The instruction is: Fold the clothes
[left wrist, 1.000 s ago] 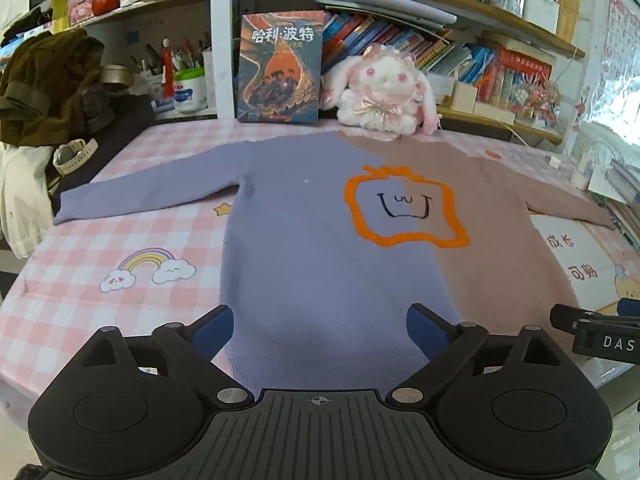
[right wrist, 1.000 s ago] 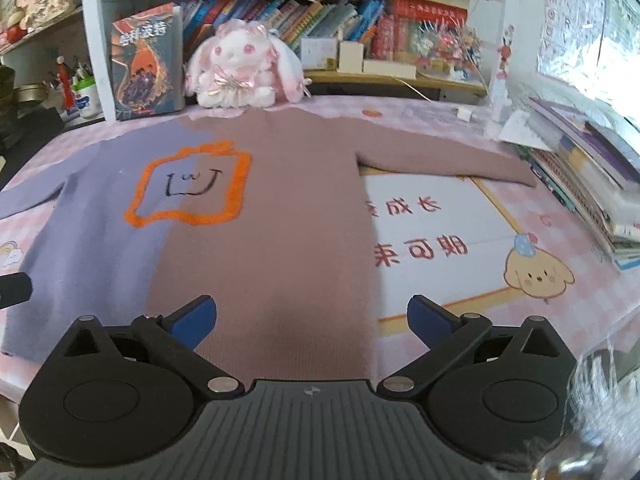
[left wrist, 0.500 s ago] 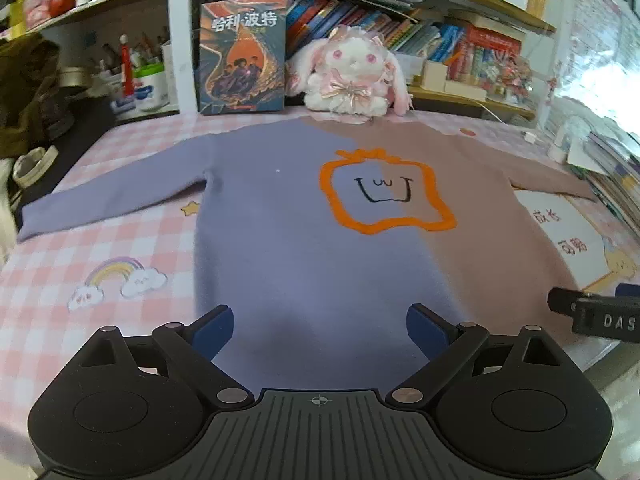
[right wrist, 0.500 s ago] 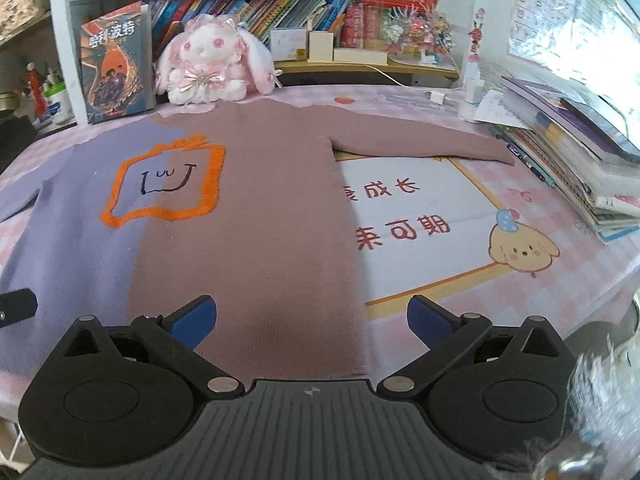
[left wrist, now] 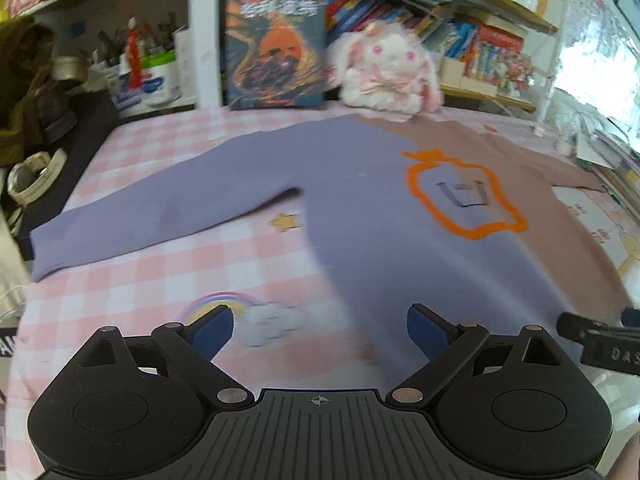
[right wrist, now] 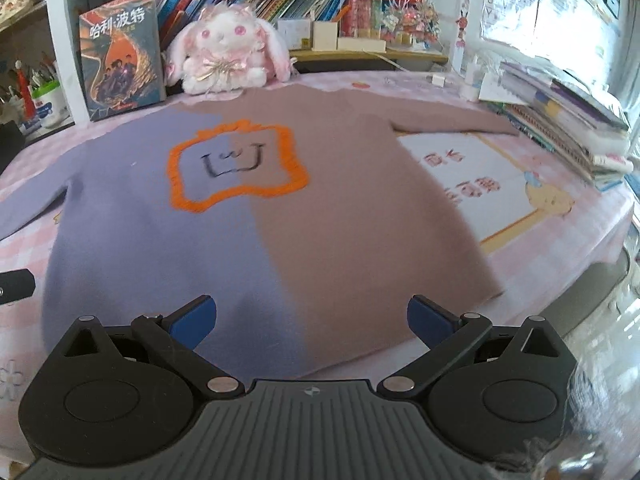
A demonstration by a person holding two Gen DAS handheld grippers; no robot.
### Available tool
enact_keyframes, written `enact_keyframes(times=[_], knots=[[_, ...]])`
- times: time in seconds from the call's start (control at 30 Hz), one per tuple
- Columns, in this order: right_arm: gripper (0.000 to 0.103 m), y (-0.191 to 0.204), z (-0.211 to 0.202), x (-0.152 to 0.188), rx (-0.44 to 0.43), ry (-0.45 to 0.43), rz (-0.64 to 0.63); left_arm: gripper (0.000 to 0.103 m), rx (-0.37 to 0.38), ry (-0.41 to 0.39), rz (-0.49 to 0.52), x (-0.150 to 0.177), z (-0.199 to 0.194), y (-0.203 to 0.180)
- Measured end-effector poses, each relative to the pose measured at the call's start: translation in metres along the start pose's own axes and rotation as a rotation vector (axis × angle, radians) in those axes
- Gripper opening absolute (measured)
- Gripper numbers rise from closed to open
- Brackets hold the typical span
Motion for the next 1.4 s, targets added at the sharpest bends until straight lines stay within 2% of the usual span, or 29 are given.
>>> enact_keyframes(times=[0.17, 0.33, 0.47, 0.6, 0.7, 0.77, 0.83, 0.93, 1.13, 1.3, 1.4], knots=[[0.103, 0.031, -0.01, 0.006, 0.009, 0.012, 0.001, 0.096, -0.027, -0.012, -0.045, 0.0, -0.009, 0.04], [0.103, 0.053, -0.017, 0.003, 0.012, 0.004, -0.012, 0.096, -0.084, -0.083, -0.1, -0.007, -0.019, 0.077], [0.103, 0.063, -0.018, -0.004, 0.013, -0.014, -0.029, 0.096, -0.178, -0.158, -0.212, -0.012, -0.029, 0.115], [0.103, 0.068, -0.019, -0.007, 0.021, -0.019, -0.051, 0.095, -0.233, -0.227, -0.33, -0.015, -0.034, 0.149], [0.103, 0.066, -0.018, -0.008, 0.036, -0.015, -0.049, 0.093, -0.25, -0.262, -0.381, -0.015, -0.035, 0.168], [0.103, 0.064, -0.016, -0.008, 0.047, -0.011, -0.048, 0.092, -0.248, -0.267, -0.417, -0.013, -0.031, 0.176], [0.103, 0.063, -0.015, -0.008, 0.058, -0.007, -0.048, 0.079, -0.24, -0.265, -0.455, -0.011, -0.027, 0.183], [0.103, 0.059, -0.015, -0.007, 0.072, -0.004, -0.047, 0.066, -0.248, -0.284, -0.49, -0.011, -0.022, 0.19], [0.103, 0.048, -0.012, -0.007, 0.111, 0.012, -0.042, 0.065, -0.233, -0.39, -0.62, -0.017, -0.019, 0.211], [0.103, 0.04, -0.01, -0.007, 0.136, 0.023, -0.038, 0.064, -0.132, -0.436, -0.68, -0.026, -0.005, 0.212], [0.103, 0.038, -0.009, -0.007, 0.144, 0.029, -0.038, 0.059, -0.086, -0.459, -0.71, -0.031, 0.003, 0.212]])
Point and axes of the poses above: each gripper's, at about its wrist camera, not at the fingertips, and z roughly the way its jaws point, y to its left, x to its underside, the point moved 5 cm from there along z, roughly the way its jaws point, and after that the axes turned 15 degrees about x, right-handed, at the moved point
